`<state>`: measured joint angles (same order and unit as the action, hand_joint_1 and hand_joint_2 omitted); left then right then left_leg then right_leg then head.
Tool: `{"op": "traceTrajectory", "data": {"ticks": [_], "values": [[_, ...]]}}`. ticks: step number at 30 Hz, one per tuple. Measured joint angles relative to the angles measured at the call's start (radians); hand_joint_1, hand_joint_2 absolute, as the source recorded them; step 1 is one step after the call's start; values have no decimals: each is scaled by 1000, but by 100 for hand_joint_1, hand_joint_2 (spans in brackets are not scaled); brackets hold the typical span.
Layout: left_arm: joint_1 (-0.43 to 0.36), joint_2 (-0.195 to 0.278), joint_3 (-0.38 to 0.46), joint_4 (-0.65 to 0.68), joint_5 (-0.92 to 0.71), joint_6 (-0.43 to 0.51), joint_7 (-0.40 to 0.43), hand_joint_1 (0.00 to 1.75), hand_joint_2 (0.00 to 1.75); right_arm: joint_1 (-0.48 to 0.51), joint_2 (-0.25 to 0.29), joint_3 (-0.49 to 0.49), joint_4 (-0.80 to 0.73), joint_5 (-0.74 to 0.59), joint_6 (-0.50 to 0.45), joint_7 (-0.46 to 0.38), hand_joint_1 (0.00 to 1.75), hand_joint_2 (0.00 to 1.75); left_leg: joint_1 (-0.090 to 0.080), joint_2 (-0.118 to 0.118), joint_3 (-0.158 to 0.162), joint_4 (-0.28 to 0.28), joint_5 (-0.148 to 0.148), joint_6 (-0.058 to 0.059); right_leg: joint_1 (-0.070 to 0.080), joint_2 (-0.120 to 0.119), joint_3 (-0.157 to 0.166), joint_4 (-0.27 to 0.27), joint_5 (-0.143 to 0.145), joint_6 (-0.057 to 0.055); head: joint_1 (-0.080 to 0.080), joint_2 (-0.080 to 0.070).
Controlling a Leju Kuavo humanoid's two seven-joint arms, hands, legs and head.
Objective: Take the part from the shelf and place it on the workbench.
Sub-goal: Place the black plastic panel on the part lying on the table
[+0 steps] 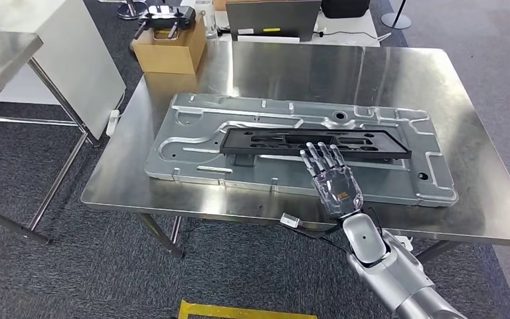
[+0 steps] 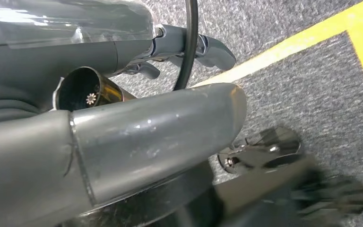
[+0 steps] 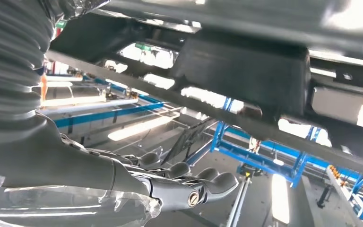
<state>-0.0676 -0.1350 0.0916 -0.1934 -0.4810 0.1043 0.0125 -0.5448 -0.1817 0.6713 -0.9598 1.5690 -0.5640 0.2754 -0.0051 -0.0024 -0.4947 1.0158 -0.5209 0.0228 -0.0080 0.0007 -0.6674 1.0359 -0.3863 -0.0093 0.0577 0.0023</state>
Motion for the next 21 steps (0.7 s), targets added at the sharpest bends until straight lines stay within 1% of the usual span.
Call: {"op": "traceTrajectory", "data": {"ticks": [1,2,3,4,5,6,7,8,9,10,11,12,13,14,15,16,18,19,20,21], "values": [[-1,0,0,0,0,0,0,0,0,0,1,-1,0,0,0,-1,0,175,-3,0,5,-16,0,2,-1,0,0,-4,9,7,0,0],[-1,0,1,0,0,0,0,0,0,0,1,-1,0,0,0,-2,0,175,-3,0,-1,-21,11,6,-2,0,0,-9,17,14,-1,0],[-2,0,2,0,0,0,0,0,0,0,1,-1,1,0,0,-2,0,175,-1,3,-4,-29,23,13,-3,0,-3,-10,15,19,-1,0],[-2,0,2,0,-1,0,0,0,0,0,1,-1,1,0,0,-3,0,175,2,6,-10,-37,38,20,-3,0,-9,0,-5,23,-1,0],[-2,0,3,0,-1,0,0,0,0,0,1,-1,1,0,0,-4,0,175,5,9,-19,-44,54,27,-3,0,-19,29,-43,27,-1,0],[-3,1,4,0,-1,0,0,0,0,1,0,-2,2,0,0,-4,0,175,5,11,-32,-46,67,30,-5,0,-33,78,-96,29,-1,0],[-2,1,4,0,-1,0,0,0,0,1,0,-2,2,0,0,-5,0,175,5,11,-47,-45,79,32,-5,0,-48,142,-146,33,-1,0],[-2,1,4,0,-1,-1,0,0,0,2,0,-2,2,0,0,-5,0,175,5,11,-63,-43,90,31,-6,0,-59,204,-179,37,-1,0],[-1,1,5,0,-2,-1,0,0,0,3,0,-2,3,0,0,-5,0,175,5,12,-79,-39,100,30,-7,0,-61,249,-188,40,-1,0],[-1,1,5,0,-2,-1,0,0,0,4,0,-2,4,0,0,-6,0,175,6,13,-96,-34,108,27,-8,0,-48,264,-175,43,-1,0],[-1,0,5,0,-2,-1,0,0,0,5,0,-2,5,0,0,-6,0,175,6,14,-112,-27,115,24,-10,0,-18,243,-148,45,-1,0],[-1,0,5,0,-2,-1,0,0,0,4,0,-2,5,0,0,-6,0,175,7,14,-128,-17,121,20,-12,0,28,191,-124,46,-1,0],[-2,0,5,0,-2,-1,0,0,0,2,0,-2,5,0,0,-6,0,175,6,14,-144,-6,126,16,-12,-1,79,122,-118,46,-1,0],[-2,0,5,0,-2,-1,0,0,0,1,1,-3,5,0,0,-6,0,175,5,14,-155,4,130,11,-11,0,120,62,-124,43,-1,0],[-2,0,5,0,-2,-1,0,0,0,-1,1,-3,5,0,0,-6,0,175,4,14,-163,11,135,5,-9,1,145,20,-136,39,-2,0],[-3,0,6,0,-2,-1,0,0,0,-2,1,-4,5,0,0,-6,0,175,3,13,-167,14,141,-1,-6,2,153,1,-147,32,-2,0],[-2,1,6,0,-2,-1,0,0,0,-2,2,-4,6,0,-1,-6,0,175,6,12,-172,17,151,-13,-6,0,142,-4,-135,16,-2,0],[-1,1,7,0,-4,-1,0,0,0,-3,2,-4,6,0,0,-7,0,175,8,10,-179,27,137,-19,-7,-2,134,-5,-125,7,-2,0],[0,1,7,0,-6,-1,1,0,0,-4,3,-4,6,0,0,-7,0,175,10,8,-190,54,103,-25,-9,-4,123,-7,-112,-2,-2,0],[1,2,7,0,-8,-1,1,0,0,-5,4,-4,7,0,0,-7,0,175,12,7,-205,98,53,-30,-11,-5,109,-9,-100,-8,-2,0]]}}
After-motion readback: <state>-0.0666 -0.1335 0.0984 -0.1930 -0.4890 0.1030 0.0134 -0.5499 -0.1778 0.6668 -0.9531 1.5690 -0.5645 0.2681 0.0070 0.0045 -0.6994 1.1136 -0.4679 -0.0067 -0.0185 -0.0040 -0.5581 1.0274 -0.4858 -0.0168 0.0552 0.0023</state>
